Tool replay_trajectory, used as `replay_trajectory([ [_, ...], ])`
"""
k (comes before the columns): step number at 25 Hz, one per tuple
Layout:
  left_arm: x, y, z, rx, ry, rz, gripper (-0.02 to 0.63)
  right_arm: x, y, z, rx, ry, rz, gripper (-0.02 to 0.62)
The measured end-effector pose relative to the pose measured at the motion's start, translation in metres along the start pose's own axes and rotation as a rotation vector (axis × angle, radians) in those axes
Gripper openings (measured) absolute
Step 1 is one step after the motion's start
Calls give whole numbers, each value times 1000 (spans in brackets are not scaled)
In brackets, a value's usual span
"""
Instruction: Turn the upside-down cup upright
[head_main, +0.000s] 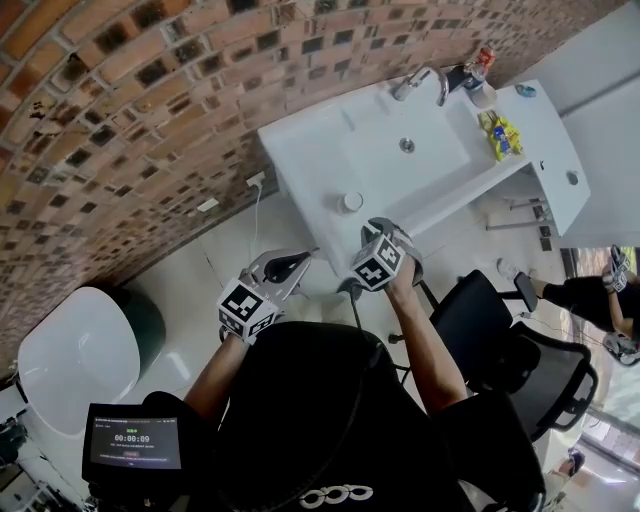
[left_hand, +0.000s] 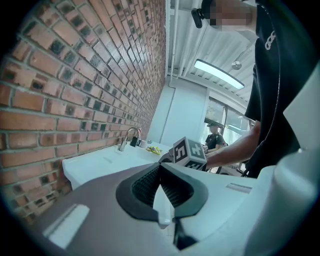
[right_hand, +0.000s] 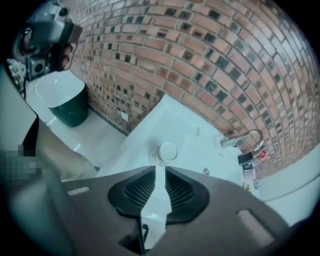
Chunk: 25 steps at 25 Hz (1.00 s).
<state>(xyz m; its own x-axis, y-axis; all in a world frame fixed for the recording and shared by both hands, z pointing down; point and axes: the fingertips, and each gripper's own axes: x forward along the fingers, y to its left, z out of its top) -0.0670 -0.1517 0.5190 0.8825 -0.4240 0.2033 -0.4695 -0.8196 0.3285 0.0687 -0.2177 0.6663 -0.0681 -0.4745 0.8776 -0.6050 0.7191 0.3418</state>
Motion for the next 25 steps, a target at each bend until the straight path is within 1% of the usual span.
replay_trajectory([
  [3,2,-11,0,26,3,4,15,-25,4,2,53,-82,-10,49],
  [6,6,-40,-6,54,15,7,15,-49,17,-16,83,-132,1,49],
  [12,20,-110,-25,76,15,57,15,-106,43,-80,134,-240,13,49],
  [16,35,-177,-57,64,31,73,15,-145,64,-146,147,-270,14,48],
  [19,43,-223,-74,65,36,87,15,-174,78,-186,166,-307,17,46],
  [25,33,-298,-98,67,42,103,15,-224,118,-239,215,-363,43,43],
])
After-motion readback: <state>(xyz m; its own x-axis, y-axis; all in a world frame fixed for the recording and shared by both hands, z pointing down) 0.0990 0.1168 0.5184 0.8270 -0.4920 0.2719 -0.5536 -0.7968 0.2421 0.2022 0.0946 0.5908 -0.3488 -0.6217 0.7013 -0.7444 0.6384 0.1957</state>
